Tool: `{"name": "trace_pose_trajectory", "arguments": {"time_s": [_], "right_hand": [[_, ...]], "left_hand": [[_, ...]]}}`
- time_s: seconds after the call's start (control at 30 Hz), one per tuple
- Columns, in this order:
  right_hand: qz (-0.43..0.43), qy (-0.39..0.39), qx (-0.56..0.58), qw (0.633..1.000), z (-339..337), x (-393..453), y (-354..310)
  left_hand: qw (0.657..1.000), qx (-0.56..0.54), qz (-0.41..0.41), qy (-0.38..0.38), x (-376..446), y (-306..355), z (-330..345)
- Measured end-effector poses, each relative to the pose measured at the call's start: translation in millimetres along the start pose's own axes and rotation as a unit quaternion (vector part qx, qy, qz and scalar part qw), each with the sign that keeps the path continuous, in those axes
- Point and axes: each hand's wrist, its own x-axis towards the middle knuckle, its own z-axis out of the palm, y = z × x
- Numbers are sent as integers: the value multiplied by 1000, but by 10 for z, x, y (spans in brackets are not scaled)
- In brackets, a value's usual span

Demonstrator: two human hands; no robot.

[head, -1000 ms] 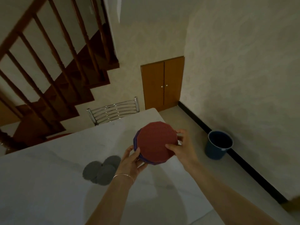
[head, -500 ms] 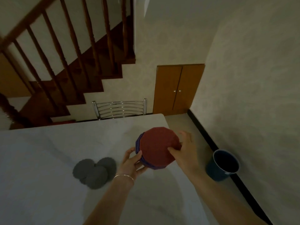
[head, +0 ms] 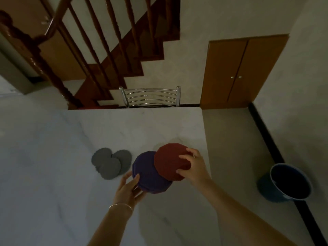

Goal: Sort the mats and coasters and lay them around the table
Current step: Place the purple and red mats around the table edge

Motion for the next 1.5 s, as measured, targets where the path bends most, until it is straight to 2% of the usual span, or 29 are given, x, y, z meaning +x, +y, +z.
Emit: {"name": "trace_pose_trajectory", "arguments": {"time_s": [0.17,0.33,0.53,0.7,0.77,0.83,0.87,0.93,1.0,1.1,1.33,1.43,1.5], "right_hand": [[20,-17,-114,993,100,131,408],[13,-27,-212,977,172,170,543],[52,-86,-317,943,224,131,638],[32,-107,-392,913,188,106,643],[40,-65,-346,935,190,58,507],[32,-16,-194,980,239,-38,233],[32,-15,-95,995,274,-85,60],[48,-55,45,996,338,-145,-308],[63,-91,117,987,404,-187,-638],[40,-81,123,988,502,-247,-1008],[57,81,74,992,867,-459,-1676],[44,127,60,989,1148,-666,-1916],[69,138,53,987,1343,-826,-2086]], "left_hand": [[998,-9,18,55,25,-1,-368],[996,-35,26,80,-18,-11,-534],[996,-43,11,80,-29,-47,-494],[996,-64,4,58,-57,-82,-450],[997,-68,6,47,-78,-80,-427],[997,-70,8,34,-116,-52,-410],[997,-71,8,26,-133,-32,-401],[997,-71,3,12,-158,20,-385],[998,-69,-4,-6,-177,95,-395],[998,-53,-8,-39,-174,231,-486],[990,-32,-16,-133,-105,532,-1158],[985,-18,-16,-172,-87,682,-1545],[982,-11,-20,-186,-116,806,-1815]]}}
